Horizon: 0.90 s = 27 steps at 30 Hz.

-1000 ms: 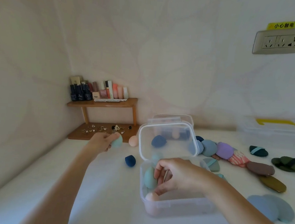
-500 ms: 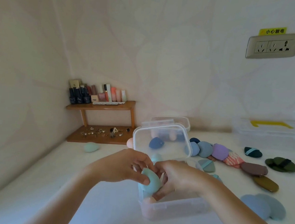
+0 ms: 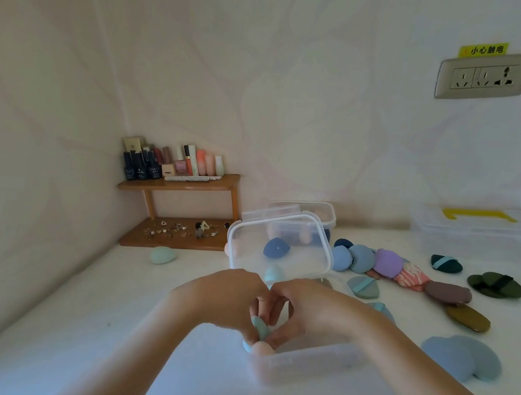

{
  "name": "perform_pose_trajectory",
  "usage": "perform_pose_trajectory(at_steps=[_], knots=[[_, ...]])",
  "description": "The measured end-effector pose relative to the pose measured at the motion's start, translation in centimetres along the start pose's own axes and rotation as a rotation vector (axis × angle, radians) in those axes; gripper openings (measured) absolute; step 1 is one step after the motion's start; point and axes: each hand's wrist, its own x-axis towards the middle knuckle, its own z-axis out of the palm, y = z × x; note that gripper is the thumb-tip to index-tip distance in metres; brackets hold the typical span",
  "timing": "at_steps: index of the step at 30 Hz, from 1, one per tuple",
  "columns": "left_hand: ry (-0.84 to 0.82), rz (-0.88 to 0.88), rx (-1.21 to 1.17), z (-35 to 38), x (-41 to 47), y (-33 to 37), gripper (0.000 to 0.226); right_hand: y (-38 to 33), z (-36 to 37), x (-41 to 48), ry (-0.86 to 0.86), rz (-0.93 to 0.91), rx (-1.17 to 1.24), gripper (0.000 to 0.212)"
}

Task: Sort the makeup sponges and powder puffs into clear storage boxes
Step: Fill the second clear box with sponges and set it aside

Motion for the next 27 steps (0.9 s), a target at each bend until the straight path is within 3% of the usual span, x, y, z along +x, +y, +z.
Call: perform_pose_trajectory(at_steps=[3,6,11,16,23,27], knots=[[0.100,-0.013,0.125,0.9,0.2,1.0,0.020,0.2,-0.1,-0.2,0.044,-0.002,0.018,0.032],[0.180,-0.005,0.090,1.2,0.2,1.0,0.023,0.4,-0.4,-0.2,0.045,-0.006,0.034,0.027],[0.104,0.035,-0.184,0.4,-0.9,0.2,0.033,0.8,-0.5,-0.3,0.033,0.011,0.047,0.030],[0.099,0.096,-0.518,0.6,-0.7,-0.1,0.022,1.6,-1.8,-0.7,0.010,0.039,0.054,0.029],[0.167,0.190,-0.608,0.8,0.9,-0.6,0.029,3.1,-3.9,-0.9,-0.148,0.093,0.052,0.031],[0.177,0.149,-0.767,0.1,1.6,-1.7,0.025,3.7,-5.4,-1.3,-0.140,0.110,0.038,0.018]])
